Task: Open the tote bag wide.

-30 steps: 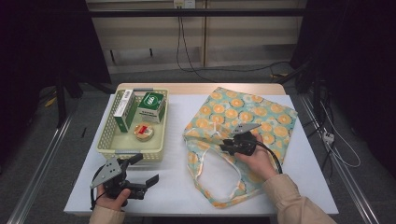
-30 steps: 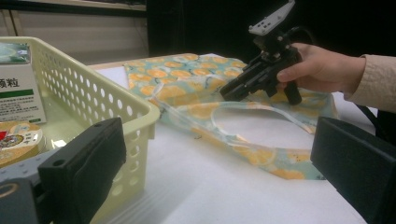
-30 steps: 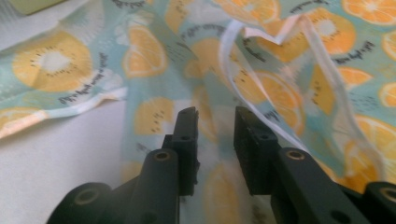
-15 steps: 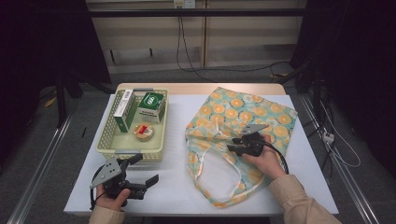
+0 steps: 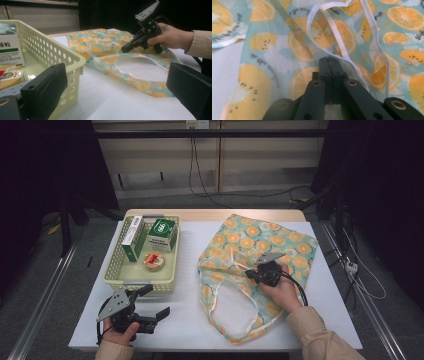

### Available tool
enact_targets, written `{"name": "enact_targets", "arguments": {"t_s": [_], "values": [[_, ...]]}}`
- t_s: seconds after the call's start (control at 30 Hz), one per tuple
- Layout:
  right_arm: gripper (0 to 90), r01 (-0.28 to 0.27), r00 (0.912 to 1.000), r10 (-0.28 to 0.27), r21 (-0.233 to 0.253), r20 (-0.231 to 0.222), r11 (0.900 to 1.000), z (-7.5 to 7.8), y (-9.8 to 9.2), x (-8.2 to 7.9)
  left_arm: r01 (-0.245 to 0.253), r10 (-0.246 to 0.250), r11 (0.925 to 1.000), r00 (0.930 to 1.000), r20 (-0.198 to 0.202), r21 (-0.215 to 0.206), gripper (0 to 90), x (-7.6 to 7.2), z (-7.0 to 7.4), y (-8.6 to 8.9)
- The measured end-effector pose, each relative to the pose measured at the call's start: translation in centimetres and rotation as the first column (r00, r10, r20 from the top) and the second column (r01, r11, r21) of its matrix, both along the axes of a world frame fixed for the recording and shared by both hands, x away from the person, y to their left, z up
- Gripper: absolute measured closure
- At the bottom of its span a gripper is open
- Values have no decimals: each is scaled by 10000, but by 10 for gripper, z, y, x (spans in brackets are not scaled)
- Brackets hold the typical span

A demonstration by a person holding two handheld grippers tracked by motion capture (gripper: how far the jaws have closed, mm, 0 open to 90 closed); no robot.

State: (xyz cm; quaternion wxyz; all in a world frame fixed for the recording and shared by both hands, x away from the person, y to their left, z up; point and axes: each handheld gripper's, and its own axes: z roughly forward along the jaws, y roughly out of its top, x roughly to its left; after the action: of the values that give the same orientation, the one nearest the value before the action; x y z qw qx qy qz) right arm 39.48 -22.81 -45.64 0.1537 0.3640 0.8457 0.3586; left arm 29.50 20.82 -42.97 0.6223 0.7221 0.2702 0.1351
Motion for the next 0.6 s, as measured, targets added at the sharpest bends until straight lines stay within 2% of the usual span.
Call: {"name": "enact_targets", "arguments": {"t_s": [0.1, 0.2, 0.27, 0.37, 0.43, 0.5, 0.6], "values": [[900, -410, 9987, 425, 537, -270, 9977, 6, 5, -7, -12, 12, 10000, 10000, 9, 15, 30, 0, 0, 0], [900, -630, 9969, 686, 1344, -376, 9889, 18, 10, -13, 35, -36, 10000, 10000, 44, 26, 30, 0, 0, -1], [900, -662, 9967, 731, 1688, -347, 9834, 25, 10, -14, 48, -48, 10000, 10000, 18, 37, 30, -1, 0, -2], [900, -364, 9992, 383, 1987, -58, 9794, 34, 3, -8, 56, -56, 10000, 10000, 40, 6, 30, -1, 1, -2], [900, -40, 9999, 13, 1872, 142, 9823, 38, -5, -1, 52, -52, 10000, 10000, 25, -3, 30, 0, 0, -2], [900, 302, 9994, -330, 1936, 111, 9806, 36, -13, 7, 42, -42, 10000, 10000, -16, -26, 30, 0, 0, -2], [900, 897, 9959, -894, 1718, -97, 9810, 28, -24, 20, 49, -49, 10000, 10000, -10, -15, 30, 0, 0, -1]]}}
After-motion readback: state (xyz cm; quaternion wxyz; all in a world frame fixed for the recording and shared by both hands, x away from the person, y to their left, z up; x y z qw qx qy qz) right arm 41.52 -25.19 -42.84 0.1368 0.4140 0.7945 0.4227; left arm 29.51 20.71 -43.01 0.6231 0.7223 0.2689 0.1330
